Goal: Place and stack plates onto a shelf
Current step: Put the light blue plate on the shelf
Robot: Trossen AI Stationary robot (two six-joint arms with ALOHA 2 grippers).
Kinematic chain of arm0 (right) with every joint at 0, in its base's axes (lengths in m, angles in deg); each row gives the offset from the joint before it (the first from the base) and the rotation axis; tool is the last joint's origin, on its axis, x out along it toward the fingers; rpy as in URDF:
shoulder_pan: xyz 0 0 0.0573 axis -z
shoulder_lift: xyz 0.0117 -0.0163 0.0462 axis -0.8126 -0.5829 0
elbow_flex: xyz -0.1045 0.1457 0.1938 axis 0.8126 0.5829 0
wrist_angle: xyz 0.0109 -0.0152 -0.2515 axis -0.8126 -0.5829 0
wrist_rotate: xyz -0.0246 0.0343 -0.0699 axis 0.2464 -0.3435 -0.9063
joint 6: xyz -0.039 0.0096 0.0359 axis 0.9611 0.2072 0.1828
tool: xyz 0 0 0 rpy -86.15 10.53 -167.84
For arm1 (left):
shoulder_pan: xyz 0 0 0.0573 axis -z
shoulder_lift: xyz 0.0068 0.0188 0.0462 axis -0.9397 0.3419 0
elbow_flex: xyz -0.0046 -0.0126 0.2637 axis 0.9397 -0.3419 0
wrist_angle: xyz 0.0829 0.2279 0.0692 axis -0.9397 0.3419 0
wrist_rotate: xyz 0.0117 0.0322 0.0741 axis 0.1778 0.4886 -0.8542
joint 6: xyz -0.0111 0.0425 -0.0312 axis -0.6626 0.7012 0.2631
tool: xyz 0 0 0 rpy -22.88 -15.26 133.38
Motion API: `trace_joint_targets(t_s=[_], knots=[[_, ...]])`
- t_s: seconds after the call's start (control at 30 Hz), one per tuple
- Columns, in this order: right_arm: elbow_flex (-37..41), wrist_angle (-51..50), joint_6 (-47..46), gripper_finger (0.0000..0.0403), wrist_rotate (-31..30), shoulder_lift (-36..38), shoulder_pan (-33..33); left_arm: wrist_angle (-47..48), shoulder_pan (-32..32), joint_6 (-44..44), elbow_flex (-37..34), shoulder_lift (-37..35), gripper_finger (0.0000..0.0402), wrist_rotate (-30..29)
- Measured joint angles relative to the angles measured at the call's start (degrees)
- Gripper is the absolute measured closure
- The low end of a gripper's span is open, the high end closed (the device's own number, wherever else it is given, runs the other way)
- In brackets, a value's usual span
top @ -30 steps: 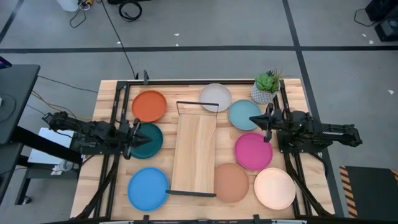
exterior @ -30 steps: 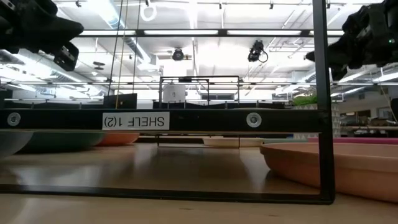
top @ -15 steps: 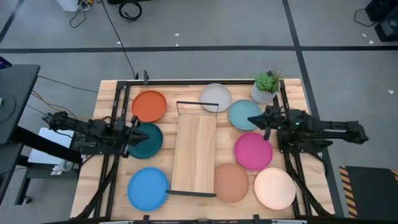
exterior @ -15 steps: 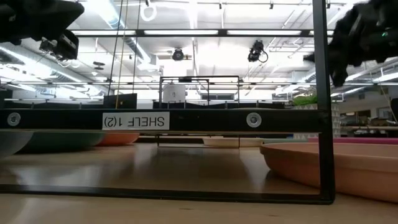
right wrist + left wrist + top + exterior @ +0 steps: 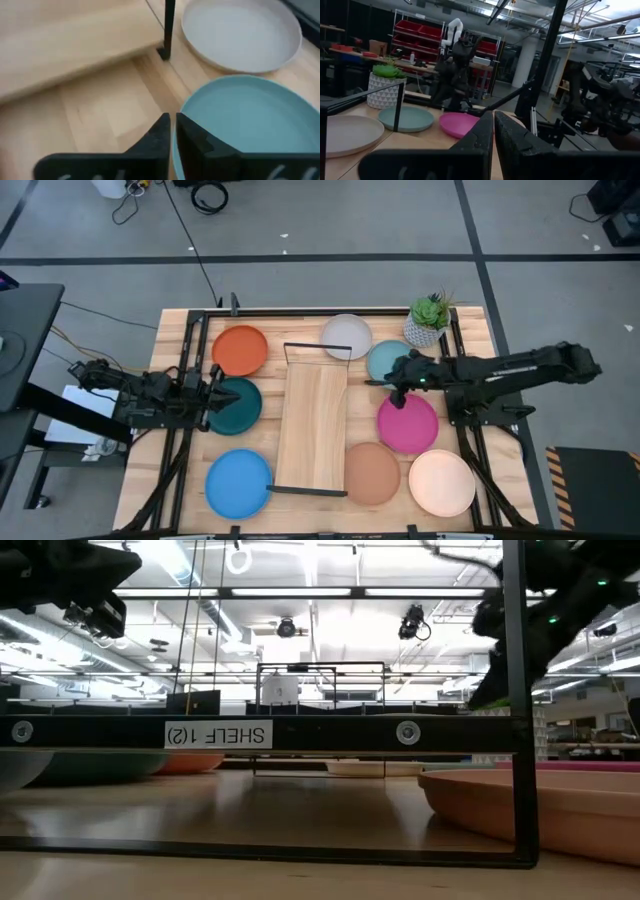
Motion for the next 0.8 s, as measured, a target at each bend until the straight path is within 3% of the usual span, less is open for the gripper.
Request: trace_joint_targets(t_s=[0.33, 0.57, 0.8], knots=[[-9.03, -4.42, 0.39, 0.0259, 0.06, -19.09, 0.8, 0.4, 0.0, 0.32, 0.0, 0.0, 0.0379, -1.01], [-10.5, -5.49, 1.37, 0.026, 2.36, -25.15, 4.22, 1.91, 0.02, 1.43, 0.0, 0.0, 0.0369, -2.56], [-10.5, -5.6, 3.25, 0.0273, 2.7, -28.42, 5.35, 3.42, 0.0, 1.64, 0.01, 0.0, 0.0306, -8.88]])
